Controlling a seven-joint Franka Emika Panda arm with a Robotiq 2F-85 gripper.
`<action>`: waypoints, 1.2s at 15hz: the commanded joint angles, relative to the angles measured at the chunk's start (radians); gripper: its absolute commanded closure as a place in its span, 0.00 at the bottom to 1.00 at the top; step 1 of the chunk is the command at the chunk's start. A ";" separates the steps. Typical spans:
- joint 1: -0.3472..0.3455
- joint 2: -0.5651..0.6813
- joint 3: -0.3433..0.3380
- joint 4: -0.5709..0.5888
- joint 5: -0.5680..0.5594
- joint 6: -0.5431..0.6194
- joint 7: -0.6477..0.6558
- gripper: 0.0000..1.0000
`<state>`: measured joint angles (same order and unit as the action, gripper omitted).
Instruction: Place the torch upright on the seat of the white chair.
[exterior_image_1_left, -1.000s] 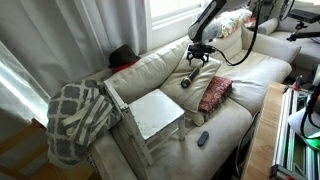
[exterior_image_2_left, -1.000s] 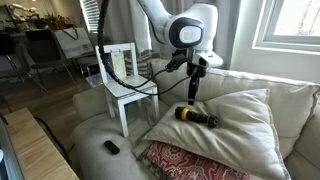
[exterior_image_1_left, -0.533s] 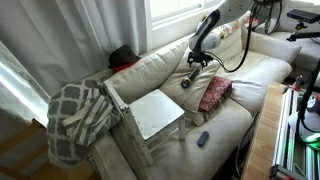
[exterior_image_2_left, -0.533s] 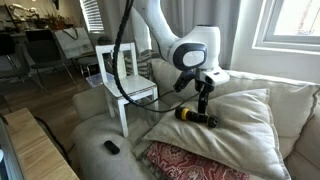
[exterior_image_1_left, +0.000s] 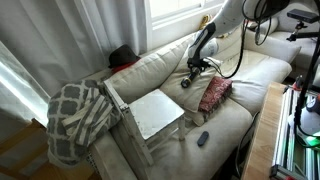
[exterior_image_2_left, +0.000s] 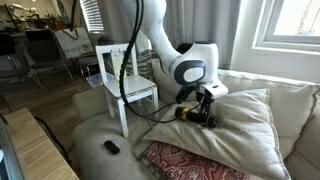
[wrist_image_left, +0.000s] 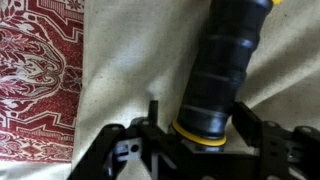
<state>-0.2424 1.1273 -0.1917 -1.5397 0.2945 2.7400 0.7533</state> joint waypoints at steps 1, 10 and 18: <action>0.021 0.068 -0.023 0.072 0.023 0.000 0.039 0.55; -0.013 -0.083 0.054 -0.066 0.023 0.057 -0.095 0.74; -0.209 -0.320 0.390 -0.328 0.108 0.287 -0.574 0.74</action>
<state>-0.3540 0.9042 0.0649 -1.7420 0.3544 2.9656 0.3340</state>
